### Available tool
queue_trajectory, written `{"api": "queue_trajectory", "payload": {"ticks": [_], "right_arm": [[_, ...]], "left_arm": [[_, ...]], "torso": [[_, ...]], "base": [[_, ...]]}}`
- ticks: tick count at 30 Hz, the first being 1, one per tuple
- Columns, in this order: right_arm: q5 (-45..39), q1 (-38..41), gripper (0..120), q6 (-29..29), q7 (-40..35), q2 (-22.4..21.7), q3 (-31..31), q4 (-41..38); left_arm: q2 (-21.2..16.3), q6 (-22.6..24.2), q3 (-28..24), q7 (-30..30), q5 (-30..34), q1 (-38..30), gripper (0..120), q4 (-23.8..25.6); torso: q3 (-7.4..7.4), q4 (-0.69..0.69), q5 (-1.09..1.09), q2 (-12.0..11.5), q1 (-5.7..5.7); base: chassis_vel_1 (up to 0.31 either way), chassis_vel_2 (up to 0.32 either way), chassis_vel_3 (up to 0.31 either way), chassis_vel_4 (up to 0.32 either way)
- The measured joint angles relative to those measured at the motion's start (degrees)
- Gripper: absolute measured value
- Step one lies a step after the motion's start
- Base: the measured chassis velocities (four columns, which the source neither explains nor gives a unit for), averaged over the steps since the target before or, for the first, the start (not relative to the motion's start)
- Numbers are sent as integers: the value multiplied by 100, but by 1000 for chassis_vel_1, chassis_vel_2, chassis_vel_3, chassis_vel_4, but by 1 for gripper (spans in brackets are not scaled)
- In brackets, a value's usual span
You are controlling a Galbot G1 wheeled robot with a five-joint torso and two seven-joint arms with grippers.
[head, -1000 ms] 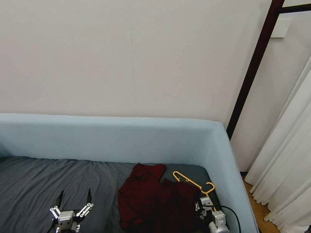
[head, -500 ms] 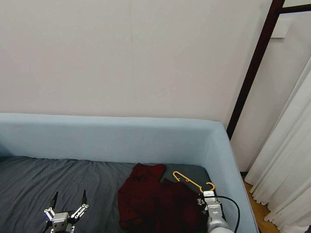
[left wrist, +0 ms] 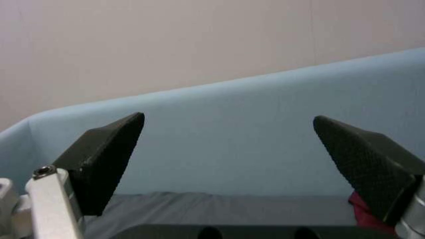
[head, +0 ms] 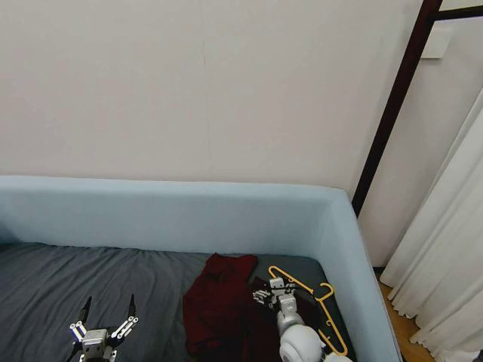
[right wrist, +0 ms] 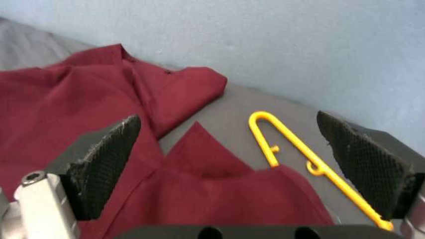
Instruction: Pick up the clothes from the sofa and hang them on the clothes hanger.
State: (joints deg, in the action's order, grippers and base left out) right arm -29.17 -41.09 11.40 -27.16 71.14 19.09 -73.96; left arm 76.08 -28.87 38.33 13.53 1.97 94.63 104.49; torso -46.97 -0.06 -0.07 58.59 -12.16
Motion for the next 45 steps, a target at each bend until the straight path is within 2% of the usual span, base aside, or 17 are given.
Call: {"api": "queue_trajectory", "payload": {"ticks": [2, 4, 10, 13, 18, 22, 29, 32, 33, 34, 39, 42, 43, 45], "right_arm": [[15, 76, 100, -53, 58, 51, 35, 147], [44, 320, 100, -268, 291, 292, 127, 672], [61, 507, 100, -275, 424, 699, 244, 1181], [250, 545, 100, 268, 132, 940, 341, 1507], [384, 573, 100, 575, -110, 1057, 399, 1857], [533, 540, 100, 773, -192, 972, 417, 1829], [546, 431, 84, 962, -299, 729, 494, 1419], [521, 362, 69, 937, -348, 597, 546, 1137], [521, 362, 69, 937, -348, 597, 546, 1137], [506, 337, 62, 901, -358, 541, 566, 991], [424, 307, 65, 905, -396, 410, 624, 665], [426, 307, 63, 916, -397, 388, 624, 667], [435, 307, 54, 924, -397, 367, 607, 697], [460, 298, 46, 927, -397, 317, 580, 726]], "left_arm": [[6, -3, 10, 0, 0, 6, 100, 1], [26, -23, 63, 1, 0, 28, 100, 1], [38, -32, 129, 2, 0, 27, 100, -27], [75, -32, 128, 4, -15, 7, 100, -49], [129, -27, 98, 4, -75, -16, 100, -63], [164, -23, 81, 5, -103, -29, 100, -71], [195, -21, 66, 5, -131, -29, 100, -71], [202, -23, 46, 6, -147, -20, 100, -70], [202, -23, 46, 6, -147, -20, 100, -70], [200, -24, 40, 5, -149, -15, 100, -70], [181, -34, 27, 6, -150, -17, 100, -85], [180, -37, 19, 6, -150, -20, 100, -94], [180, -41, 12, 6, -150, -24, 100, -101], [179, -51, 9, 6, -150, -26, 100, -111]], "torso": [[0, 0, 0, 0, 0], [0, -1, 0, 0, 0], [1, 0, 1, 0, 0], [1, -1, 1, 0, 0], [0, -1, 2, 0, 0], [1, -1, 2, 0, 0], [1, -1, 2, 0, 0], [1, -1, 2, 0, 0], [1, -1, 2, 0, 0], [1, -1, 2, 0, 0], [1, 0, 2, 0, 0], [1, 0, 2, 1, 0], [1, 0, 3, 0, 1], [1, 0, 2, 1, 1]], "base": [[0, 0, 0, 0], [0, 0, 0, 0], [0, 0, 0, 0], [0, 0, 0, 0], [0, 0, 0, 0], [0, 0, 0, 0], [0, 0, 0, 0], [0, 0, 0, 0], [0, 0, 0, 0], [0, 0, 0, 0], [0, 0, 0, 0], [0, 0, 0, 0], [0, 0, 0, 0], [0, 0, 0, 0]]}}
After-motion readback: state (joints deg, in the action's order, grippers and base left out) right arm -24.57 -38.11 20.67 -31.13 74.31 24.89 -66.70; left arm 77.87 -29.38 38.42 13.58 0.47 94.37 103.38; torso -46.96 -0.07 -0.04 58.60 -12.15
